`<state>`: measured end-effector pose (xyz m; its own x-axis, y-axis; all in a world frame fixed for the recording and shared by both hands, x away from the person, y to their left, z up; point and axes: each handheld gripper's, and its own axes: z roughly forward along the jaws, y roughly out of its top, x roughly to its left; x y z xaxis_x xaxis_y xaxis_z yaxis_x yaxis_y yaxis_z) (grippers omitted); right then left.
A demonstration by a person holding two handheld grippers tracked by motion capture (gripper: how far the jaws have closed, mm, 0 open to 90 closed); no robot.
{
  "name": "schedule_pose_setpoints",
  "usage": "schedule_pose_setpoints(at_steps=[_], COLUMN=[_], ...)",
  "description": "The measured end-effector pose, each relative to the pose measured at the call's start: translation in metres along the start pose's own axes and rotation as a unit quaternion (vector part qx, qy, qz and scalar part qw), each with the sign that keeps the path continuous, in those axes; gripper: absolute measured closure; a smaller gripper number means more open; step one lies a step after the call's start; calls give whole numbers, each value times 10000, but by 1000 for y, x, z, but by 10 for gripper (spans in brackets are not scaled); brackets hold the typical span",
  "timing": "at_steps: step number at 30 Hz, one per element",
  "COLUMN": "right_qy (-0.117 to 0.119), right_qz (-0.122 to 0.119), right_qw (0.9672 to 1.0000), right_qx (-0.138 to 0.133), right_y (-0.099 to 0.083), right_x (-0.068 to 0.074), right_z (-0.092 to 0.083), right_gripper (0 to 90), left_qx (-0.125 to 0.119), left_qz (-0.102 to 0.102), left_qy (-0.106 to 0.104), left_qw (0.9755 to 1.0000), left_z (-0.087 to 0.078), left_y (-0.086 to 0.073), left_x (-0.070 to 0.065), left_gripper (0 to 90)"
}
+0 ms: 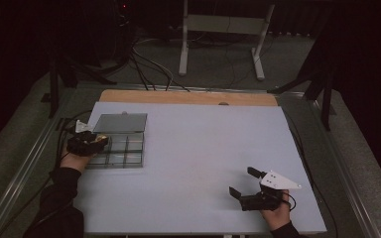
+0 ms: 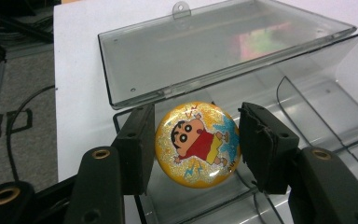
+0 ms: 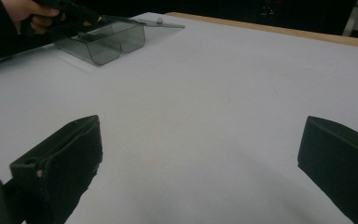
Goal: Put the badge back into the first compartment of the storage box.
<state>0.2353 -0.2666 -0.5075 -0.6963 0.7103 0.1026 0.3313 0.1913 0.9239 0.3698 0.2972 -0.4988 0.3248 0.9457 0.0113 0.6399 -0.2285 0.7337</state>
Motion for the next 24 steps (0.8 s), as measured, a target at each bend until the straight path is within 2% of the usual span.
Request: schedule_pose_setpoints(at_steps=[2, 4, 7, 14, 15, 16, 18, 19, 24], right_qy=[-8, -5, -9, -8, -7, -7, -15, -15, -13], right_qz=[19, 2, 13, 19, 5, 5, 18, 18, 14], right_qw=[10000, 10000, 10000, 10000, 10000, 10000, 10000, 10000, 10000], right_qx=[5, -4, -4, -6, -10, -13, -21, -21, -15], right_y=[0, 0, 0, 0, 0, 0, 0, 0, 0], right_x=[0, 0, 0, 0, 0, 0, -1, -1, -1], right_z=[0, 0, 0, -1, -1, -1, -1, -1, -1], right_gripper=[0, 0, 0, 0, 0, 0, 0, 0, 0], left_qx=[-32, -31, -117, -200, -183, -173, -195, -201, -281], left_qz=[-70, -67, -166, -201, -198, -212, -281, -300, -346], left_qy=[-55, -48, -10, -29, -47, -36, -28, -29, -64], left_qw=[10000, 10000, 9998, 9996, 9996, 9996, 9994, 9993, 9990], left_z=[-1, -2, -3, -4, -4, -4, -7, -8, -16], left_y=[0, 0, 0, -1, -1, 0, 0, 1, 5], left_x=[1, 2, 3, 4, 5, 5, 6, 5, 3], left_gripper=[479, 475, 472, 468, 427, 427, 342, 342, 216])
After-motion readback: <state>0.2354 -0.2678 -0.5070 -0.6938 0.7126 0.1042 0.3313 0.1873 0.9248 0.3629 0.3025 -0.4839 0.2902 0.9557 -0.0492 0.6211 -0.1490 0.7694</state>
